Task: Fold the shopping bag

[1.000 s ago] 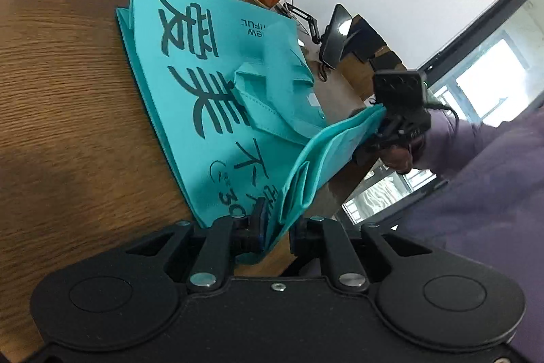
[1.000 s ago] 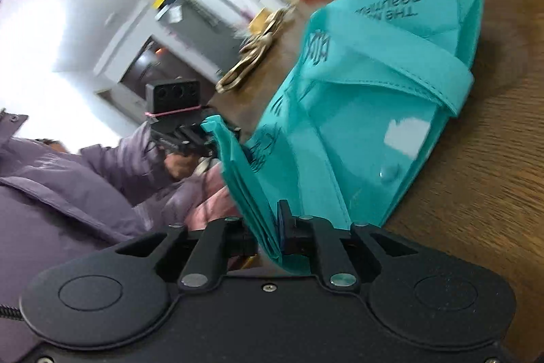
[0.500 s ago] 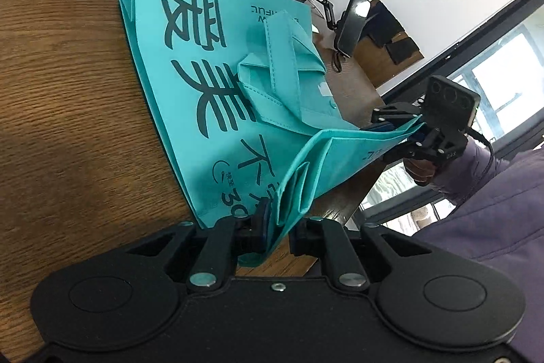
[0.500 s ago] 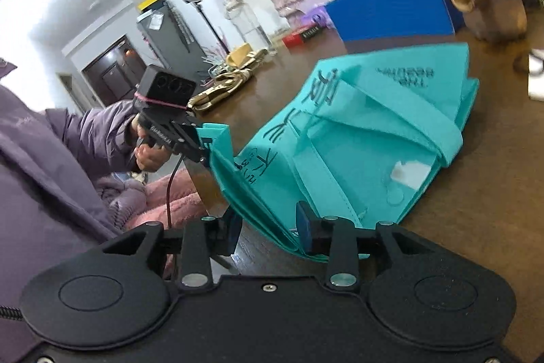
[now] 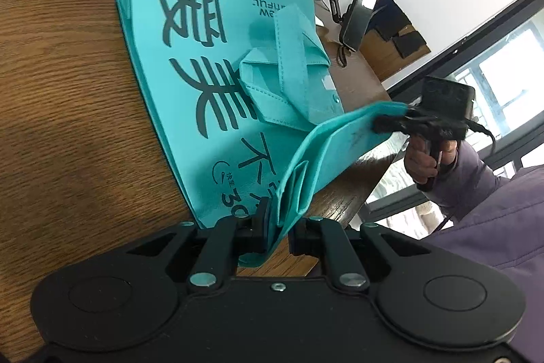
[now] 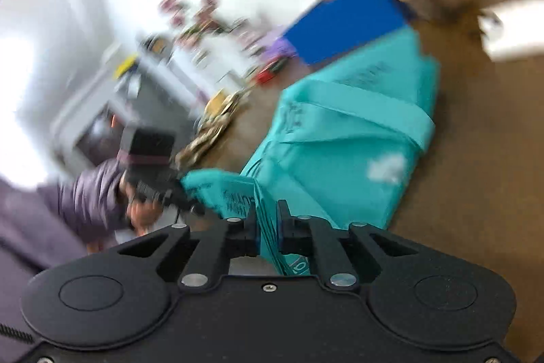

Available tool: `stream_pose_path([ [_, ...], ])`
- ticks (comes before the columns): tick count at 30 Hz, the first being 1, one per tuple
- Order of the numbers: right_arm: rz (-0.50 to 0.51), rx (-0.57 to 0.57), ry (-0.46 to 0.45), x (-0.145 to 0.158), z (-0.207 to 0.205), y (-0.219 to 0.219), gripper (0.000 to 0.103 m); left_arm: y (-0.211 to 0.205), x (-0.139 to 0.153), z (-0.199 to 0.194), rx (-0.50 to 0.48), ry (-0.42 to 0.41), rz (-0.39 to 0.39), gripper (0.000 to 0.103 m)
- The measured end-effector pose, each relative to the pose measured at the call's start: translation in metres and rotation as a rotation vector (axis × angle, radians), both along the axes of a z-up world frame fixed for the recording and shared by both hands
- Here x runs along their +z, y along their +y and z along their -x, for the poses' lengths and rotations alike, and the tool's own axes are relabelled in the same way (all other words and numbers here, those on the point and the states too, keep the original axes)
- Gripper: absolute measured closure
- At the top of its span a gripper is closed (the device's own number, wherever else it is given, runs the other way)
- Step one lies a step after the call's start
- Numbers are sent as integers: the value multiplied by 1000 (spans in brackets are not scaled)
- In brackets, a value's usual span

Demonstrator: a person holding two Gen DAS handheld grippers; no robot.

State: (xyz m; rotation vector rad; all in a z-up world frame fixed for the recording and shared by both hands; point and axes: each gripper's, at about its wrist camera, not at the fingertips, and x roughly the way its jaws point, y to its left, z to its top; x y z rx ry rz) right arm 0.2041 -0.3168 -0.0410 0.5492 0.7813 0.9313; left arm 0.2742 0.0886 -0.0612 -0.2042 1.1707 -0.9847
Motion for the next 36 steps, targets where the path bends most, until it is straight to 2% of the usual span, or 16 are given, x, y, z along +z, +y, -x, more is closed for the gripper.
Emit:
stream_pose_path([
  [2,-20,-85,81,-11,3,0,96,0,1,-2,0,10,-9,91],
  [5,1,-129,113,-14,5,4,97,1,1,-4,35,30,-12,90],
  [9,18,-181,179,-19,8,9,101,5,8,-2,91,9,-9,79],
  [11,32,-186,215,-19,6,13,103,6,16,3,122,-37,-56,73],
  [13,29,-185,236,-20,4,14,103,7,36,13,121,-139,-129,71],
  [14,27,-187,270,-21,1,15,103,5,47,23,113,-232,-176,71],
  [17,52,-190,291,-20,-3,19,103,-1,79,51,87,-513,-315,68],
  [18,67,-185,294,-19,-5,21,103,-3,89,60,78,-608,-361,61],
  [20,94,-175,301,-16,-9,26,103,-31,99,92,-34,-901,-468,48],
  [21,97,-171,308,-16,-10,25,103,-43,94,100,-97,-965,-489,42],
  [23,109,-159,319,-16,-13,25,103,-67,84,117,-227,-1091,-529,40],
  [24,114,-155,318,-15,-14,25,103,-84,70,121,-327,-1107,-567,40],
  [30,155,-128,327,-10,-25,37,103,-104,26,130,-564,-1186,-677,40],
  [32,152,-128,345,-10,-28,36,102,-106,17,126,-625,-1107,-681,41],
  [34,135,-129,377,-12,-31,33,102,-100,15,120,-601,-1109,-666,41],
  [36,124,-124,389,-14,-33,32,102,-98,19,107,-578,-1047,-648,42],
])
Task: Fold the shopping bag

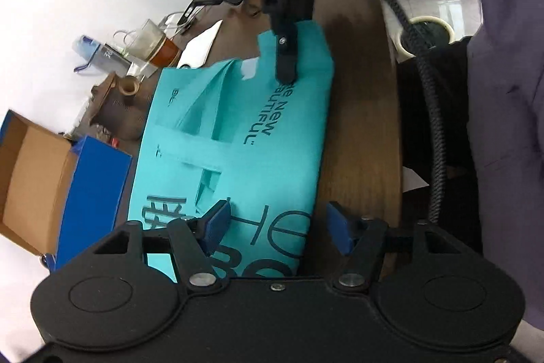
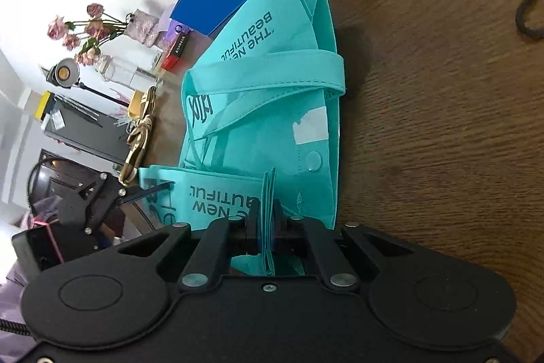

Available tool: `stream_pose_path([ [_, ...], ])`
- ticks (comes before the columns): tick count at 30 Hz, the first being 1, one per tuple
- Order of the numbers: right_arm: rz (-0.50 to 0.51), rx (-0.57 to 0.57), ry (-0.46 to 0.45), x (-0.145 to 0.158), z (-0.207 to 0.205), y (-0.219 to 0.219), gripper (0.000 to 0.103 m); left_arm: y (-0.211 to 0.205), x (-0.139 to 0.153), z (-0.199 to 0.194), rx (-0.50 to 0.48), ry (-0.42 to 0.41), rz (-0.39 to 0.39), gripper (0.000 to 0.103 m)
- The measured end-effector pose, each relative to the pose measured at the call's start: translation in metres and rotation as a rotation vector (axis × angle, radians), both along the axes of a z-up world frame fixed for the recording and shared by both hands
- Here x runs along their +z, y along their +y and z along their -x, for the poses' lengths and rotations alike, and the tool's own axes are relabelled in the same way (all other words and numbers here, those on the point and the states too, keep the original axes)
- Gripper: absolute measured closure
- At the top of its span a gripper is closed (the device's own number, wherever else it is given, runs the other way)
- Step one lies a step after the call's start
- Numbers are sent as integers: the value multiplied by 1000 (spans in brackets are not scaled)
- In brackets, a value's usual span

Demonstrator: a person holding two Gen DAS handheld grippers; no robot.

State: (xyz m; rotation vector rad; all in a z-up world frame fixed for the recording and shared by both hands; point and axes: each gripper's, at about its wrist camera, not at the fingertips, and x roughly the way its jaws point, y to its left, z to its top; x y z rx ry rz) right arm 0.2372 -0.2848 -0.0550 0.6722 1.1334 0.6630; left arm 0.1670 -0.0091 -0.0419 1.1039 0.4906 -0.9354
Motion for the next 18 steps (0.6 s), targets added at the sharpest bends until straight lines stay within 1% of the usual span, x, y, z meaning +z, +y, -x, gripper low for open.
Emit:
stream_pose_path([
  [5,-16,5,33,-3,-5,-1,101,4,8,-29,36,167,65,42],
  [6,-23,6,46,-3,-7,-2,101,2,8,-34,46,199,76,43],
  [7,-26,4,49,-3,-8,-3,98,5,10,-42,54,258,90,44],
  [8,-30,-3,43,-1,-8,-4,89,4,9,-44,57,270,94,45],
  [9,-26,-9,28,2,-7,-5,86,9,10,-55,76,344,119,46],
  [11,37,-6,-74,18,0,-3,76,12,9,-64,84,404,140,46],
  [12,68,-3,-124,27,4,-2,74,15,8,-67,88,431,152,46],
  [14,143,8,-232,43,14,0,70,18,7,-71,88,458,170,46],
  [16,331,44,-476,72,38,4,68,18,7,-72,84,467,172,46],
  [18,450,99,-655,85,57,13,60,18,8,-75,78,482,174,46],
])
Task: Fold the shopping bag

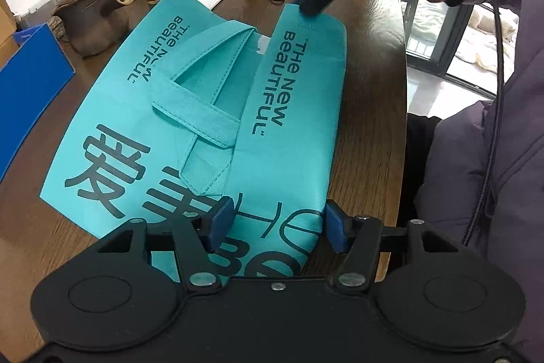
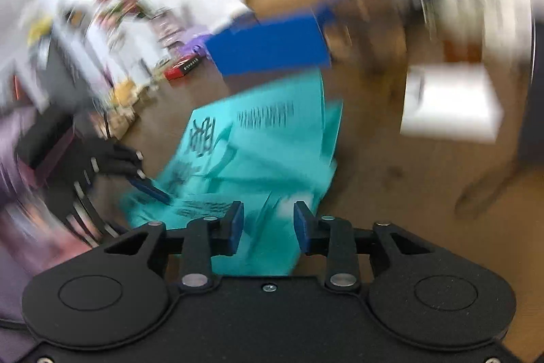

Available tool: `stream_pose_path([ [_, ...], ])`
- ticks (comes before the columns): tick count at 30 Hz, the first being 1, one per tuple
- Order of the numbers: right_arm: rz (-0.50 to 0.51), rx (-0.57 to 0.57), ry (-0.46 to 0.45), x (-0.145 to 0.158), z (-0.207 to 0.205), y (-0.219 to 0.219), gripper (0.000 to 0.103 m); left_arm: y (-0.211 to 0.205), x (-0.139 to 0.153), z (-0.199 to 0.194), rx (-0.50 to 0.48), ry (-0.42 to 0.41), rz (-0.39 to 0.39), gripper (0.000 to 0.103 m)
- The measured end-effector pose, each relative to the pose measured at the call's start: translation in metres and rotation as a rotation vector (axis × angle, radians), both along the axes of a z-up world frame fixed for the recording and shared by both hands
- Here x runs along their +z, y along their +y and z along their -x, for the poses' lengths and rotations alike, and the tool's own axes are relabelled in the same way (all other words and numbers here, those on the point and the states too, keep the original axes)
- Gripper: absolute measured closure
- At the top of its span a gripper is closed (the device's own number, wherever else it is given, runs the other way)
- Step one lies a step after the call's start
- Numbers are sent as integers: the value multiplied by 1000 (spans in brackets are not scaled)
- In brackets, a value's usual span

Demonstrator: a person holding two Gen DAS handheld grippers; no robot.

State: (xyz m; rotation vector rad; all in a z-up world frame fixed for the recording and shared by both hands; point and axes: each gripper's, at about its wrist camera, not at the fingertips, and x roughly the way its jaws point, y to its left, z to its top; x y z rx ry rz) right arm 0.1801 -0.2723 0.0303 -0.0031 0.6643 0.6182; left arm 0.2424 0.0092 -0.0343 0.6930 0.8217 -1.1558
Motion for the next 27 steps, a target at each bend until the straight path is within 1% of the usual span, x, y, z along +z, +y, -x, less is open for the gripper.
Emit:
stream_pose_path([
  [1,74,67,-98,5,12,8,54,0,0,-1,-3,5,0,46],
  [2,201,222,-263,10,34,25,50,0,1,-2,-7,11,1,46],
  [3,262,304,-320,10,41,35,49,-1,1,-3,-10,16,1,45],
  [4,373,436,-406,5,51,53,47,-2,0,-5,-11,17,1,45],
  [5,441,493,-443,-1,54,64,46,-2,0,-5,-11,18,2,45],
  [6,482,525,-459,-6,53,70,46,-2,-1,-5,-10,19,3,45],
  [7,540,582,-477,-16,49,78,46,-1,-2,-5,-7,21,7,45],
  [9,566,678,-482,-26,43,82,43,-1,-3,-6,-9,25,12,45],
  [10,582,691,-484,-28,42,81,43,-2,-3,-7,-12,28,11,45],
  [11,645,731,-493,-36,38,81,43,-2,-3,-8,-15,30,10,45],
  [12,662,748,-506,-39,39,79,42,-2,-3,-8,-17,30,9,45],
  [13,683,773,-538,-40,36,76,40,-2,-3,-9,-22,30,8,45],
  [15,686,784,-518,-37,30,77,41,-3,-3,-10,-34,33,11,45],
  [16,673,787,-471,-33,22,79,46,-2,-3,-10,-35,33,14,45],
  [17,650,784,-404,-29,14,81,61,-2,-3,-10,-34,32,14,45],
  [19,616,787,-329,-26,8,83,76,-2,-3,-10,-32,29,15,47],
  [21,580,790,-259,-24,1,82,77,-2,-3,-7,-31,12,10,47],
  [25,509,793,-171,-21,-12,73,77,-1,0,6,-33,-63,-8,49],
  [27,477,803,-141,-21,-21,72,77,-1,1,16,-32,-137,-47,49],
])
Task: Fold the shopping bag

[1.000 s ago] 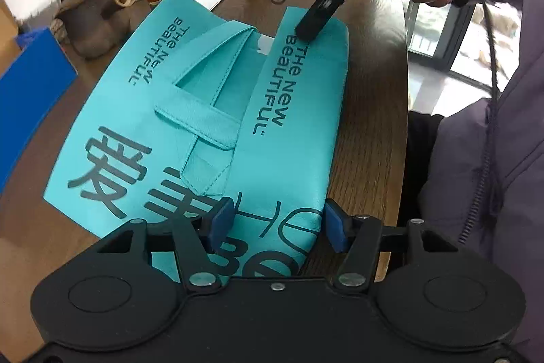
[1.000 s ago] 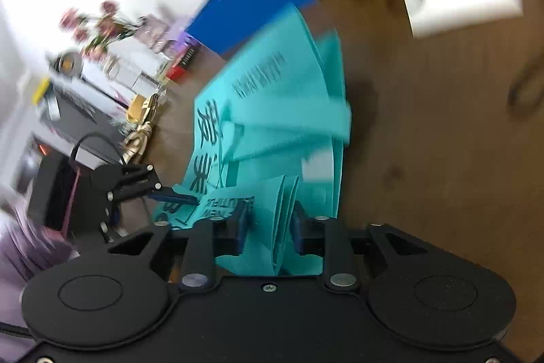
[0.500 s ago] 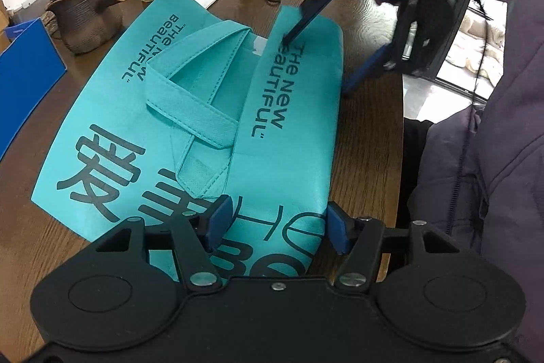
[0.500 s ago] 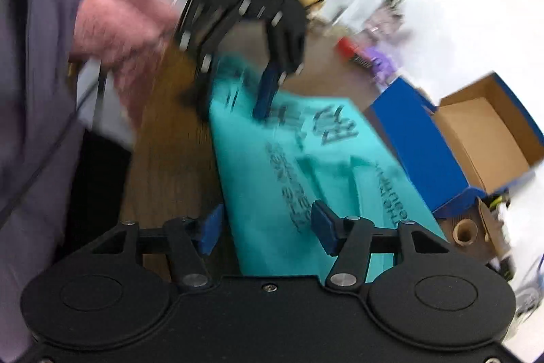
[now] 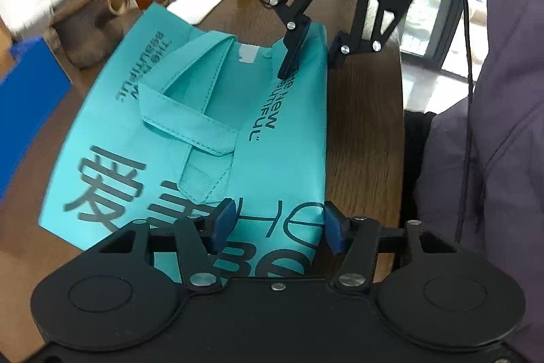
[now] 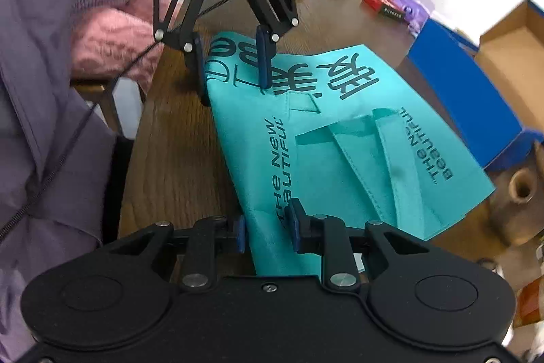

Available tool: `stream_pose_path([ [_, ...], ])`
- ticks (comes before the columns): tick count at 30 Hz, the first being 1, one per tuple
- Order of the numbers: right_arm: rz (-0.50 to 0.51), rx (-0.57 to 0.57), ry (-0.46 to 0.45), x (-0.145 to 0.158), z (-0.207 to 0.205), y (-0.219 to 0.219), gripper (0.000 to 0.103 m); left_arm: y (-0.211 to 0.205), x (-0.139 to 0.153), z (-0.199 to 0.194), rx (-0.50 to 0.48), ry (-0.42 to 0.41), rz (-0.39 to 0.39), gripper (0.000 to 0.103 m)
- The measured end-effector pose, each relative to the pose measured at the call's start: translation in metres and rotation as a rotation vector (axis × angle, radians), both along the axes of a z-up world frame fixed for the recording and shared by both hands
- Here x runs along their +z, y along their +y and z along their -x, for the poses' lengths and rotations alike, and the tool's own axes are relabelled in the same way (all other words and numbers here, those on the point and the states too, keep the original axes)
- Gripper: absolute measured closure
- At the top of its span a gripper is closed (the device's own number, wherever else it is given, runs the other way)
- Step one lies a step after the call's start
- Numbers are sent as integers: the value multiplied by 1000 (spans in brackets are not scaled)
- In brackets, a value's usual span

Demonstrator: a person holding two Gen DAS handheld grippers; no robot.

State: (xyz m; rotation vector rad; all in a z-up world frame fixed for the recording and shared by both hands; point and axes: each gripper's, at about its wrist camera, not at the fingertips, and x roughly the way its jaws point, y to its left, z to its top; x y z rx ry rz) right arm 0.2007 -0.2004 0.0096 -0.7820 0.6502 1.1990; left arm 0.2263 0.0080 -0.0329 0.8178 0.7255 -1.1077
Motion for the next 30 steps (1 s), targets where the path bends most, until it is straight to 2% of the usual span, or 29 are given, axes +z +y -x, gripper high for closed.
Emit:
stream_pose_path([
  [3,-23,22,64,1,-6,0,78,0,1,15,-13,-118,-58,49],
  [7,-35,52,108,3,-2,-1,78,3,0,35,-38,-173,-70,61],
  [11,-78,62,233,7,11,-12,79,9,3,49,-40,-98,-37,63],
  [14,-111,39,270,6,24,-18,79,13,0,59,-20,-71,6,65],
  [15,-129,20,250,6,28,-21,78,12,0,59,-20,-72,7,65],
  [16,-168,-21,191,3,38,-27,74,14,-1,60,-5,-66,20,65],
  [18,-200,-32,68,-3,57,-35,64,16,-3,60,-17,-68,40,65],
  [19,-210,-18,-21,-9,71,-38,61,16,-3,62,-33,-73,45,66],
  [20,-215,28,-198,-23,98,-42,61,17,-4,63,-48,-78,51,66],
  [21,-217,39,-256,-29,107,-43,61,17,-3,62,-53,-76,54,66],
  [25,-268,-3,-256,-34,107,-46,66,16,-6,66,-105,-89,77,69],
  [26,-278,-13,-252,-35,107,-47,74,16,-8,67,-102,-89,89,69],
  [30,-286,-42,-164,-29,108,-51,80,22,-13,76,-94,-104,140,70],
])
